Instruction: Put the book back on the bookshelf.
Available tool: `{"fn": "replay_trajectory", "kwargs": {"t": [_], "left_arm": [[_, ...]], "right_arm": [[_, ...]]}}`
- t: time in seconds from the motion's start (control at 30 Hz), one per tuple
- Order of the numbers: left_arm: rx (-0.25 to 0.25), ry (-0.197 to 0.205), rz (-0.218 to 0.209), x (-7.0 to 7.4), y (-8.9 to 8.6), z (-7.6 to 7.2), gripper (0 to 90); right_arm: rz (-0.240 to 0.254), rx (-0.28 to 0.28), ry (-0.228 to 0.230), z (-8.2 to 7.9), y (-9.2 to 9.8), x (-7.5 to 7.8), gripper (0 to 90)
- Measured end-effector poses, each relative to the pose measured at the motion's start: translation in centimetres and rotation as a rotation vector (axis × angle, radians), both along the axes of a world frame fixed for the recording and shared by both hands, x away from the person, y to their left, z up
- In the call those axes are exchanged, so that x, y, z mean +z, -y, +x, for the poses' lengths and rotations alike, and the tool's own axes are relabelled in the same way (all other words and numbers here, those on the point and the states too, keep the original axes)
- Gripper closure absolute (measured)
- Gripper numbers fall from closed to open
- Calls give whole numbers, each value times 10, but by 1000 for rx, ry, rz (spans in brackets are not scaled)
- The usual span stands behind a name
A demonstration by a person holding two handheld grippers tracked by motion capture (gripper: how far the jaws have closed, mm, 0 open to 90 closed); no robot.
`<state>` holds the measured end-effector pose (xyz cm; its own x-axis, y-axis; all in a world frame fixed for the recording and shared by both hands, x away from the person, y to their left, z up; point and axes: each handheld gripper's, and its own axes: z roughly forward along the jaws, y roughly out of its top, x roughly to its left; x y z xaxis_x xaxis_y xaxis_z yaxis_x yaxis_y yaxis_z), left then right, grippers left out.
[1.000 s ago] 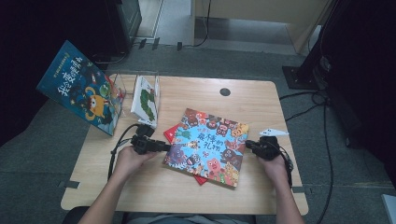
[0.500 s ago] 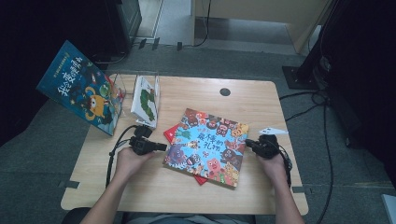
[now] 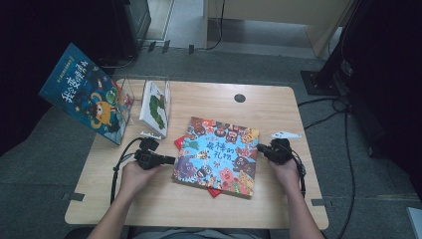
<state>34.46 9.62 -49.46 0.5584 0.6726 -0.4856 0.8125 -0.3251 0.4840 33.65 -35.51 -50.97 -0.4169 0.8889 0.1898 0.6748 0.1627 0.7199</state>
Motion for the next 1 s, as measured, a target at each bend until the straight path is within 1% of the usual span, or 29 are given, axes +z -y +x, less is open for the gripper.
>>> {"fn": "replay_trajectory", "kwargs": {"t": [0.07, 0.13, 0.2, 0.43, 0.5, 0.57, 0.8, 0.9, 1.0], "left_arm": [[2, 10, 6, 0, -1, -3, 900], [-3, 23, 21, 0, -2, -5, 900], [4, 25, 23, 0, -3, -8, 900], [28, 8, 17, -7, -8, -16, 900], [27, 0, 7, -8, -8, -18, 900], [36, 7, 9, -9, -9, -21, 900], [37, -4, 1, -10, -12, -28, 900], [32, -3, 10, -9, -10, -32, 900], [34, 0, 12, -9, -8, -35, 900]], "right_arm": [[0, 3, 7, 2, -2, 0, 900], [4, 5, -1, 6, -5, 0, 900], [-1, 11, 2, 9, -8, 0, 900], [0, 28, -2, 20, -17, 1, 900], [-2, 34, -6, 24, -20, 1, 900], [-4, 39, -6, 26, -22, 1, 900], [-4, 41, -7, 34, -30, 1, 900], [4, 34, -8, 38, -32, 1, 900], [-2, 35, -4, 40, -33, 2, 900]]}}
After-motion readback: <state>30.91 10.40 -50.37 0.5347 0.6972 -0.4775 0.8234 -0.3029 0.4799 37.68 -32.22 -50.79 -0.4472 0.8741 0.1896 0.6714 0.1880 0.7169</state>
